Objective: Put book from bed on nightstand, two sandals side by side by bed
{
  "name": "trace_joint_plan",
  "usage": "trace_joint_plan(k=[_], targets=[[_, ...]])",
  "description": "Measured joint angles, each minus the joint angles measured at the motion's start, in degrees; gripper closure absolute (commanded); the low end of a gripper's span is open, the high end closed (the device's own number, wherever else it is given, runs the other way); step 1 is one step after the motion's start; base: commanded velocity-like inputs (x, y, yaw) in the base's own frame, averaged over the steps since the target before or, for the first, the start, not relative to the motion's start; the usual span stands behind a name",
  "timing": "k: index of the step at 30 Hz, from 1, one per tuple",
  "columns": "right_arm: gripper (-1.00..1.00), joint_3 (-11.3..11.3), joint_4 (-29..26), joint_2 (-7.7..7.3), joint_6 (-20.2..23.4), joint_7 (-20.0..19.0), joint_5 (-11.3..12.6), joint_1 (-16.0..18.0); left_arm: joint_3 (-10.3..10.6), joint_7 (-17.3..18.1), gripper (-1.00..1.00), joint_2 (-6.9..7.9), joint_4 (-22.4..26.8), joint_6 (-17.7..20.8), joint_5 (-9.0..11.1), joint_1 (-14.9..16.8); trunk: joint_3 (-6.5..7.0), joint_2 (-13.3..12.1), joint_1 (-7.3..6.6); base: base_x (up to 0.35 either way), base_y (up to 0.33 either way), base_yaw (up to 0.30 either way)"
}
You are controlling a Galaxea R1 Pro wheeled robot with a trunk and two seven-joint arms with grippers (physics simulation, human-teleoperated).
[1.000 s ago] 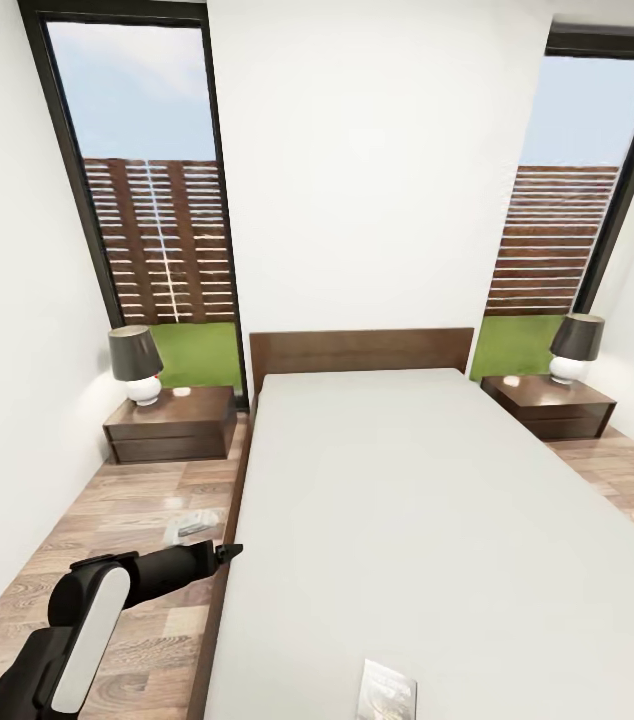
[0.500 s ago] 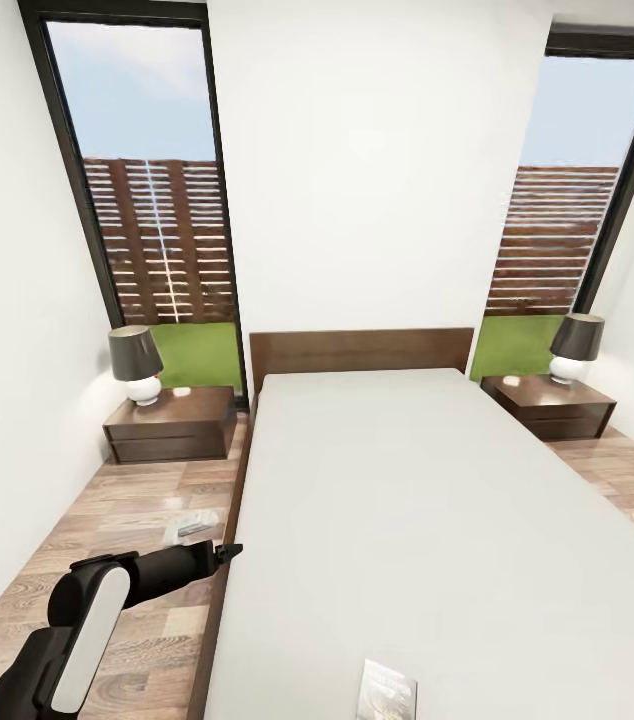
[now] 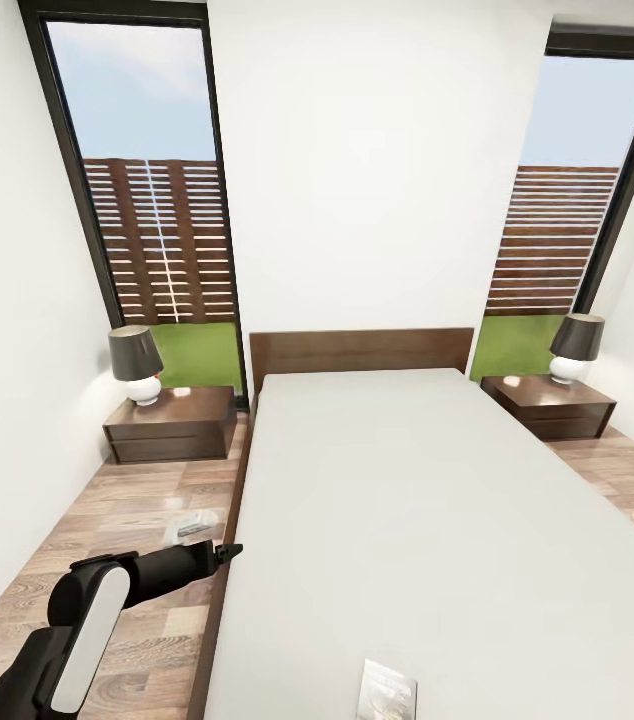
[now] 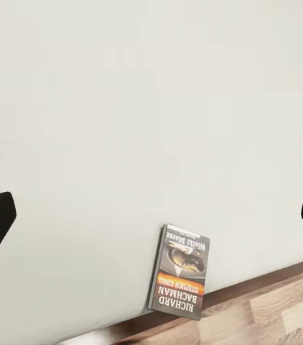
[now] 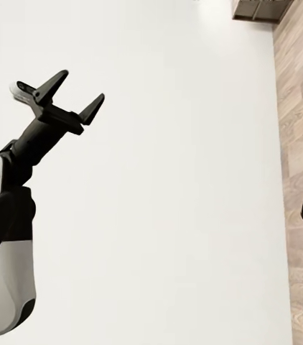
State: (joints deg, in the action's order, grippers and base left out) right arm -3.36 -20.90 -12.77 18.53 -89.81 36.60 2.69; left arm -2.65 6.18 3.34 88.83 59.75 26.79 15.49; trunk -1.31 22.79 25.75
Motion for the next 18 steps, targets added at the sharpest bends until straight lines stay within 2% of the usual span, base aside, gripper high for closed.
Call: trace_joint_plan(k=[18], targets=[[-1.00,0.1,-2.0,0.30,-0.9,0.0,0.0,0.0,-0.1,0.1,-1.00,-0.02,0.1,0.0,0.0,0.0,0.00,0.0,0.00,0.000,0.000,0.000]])
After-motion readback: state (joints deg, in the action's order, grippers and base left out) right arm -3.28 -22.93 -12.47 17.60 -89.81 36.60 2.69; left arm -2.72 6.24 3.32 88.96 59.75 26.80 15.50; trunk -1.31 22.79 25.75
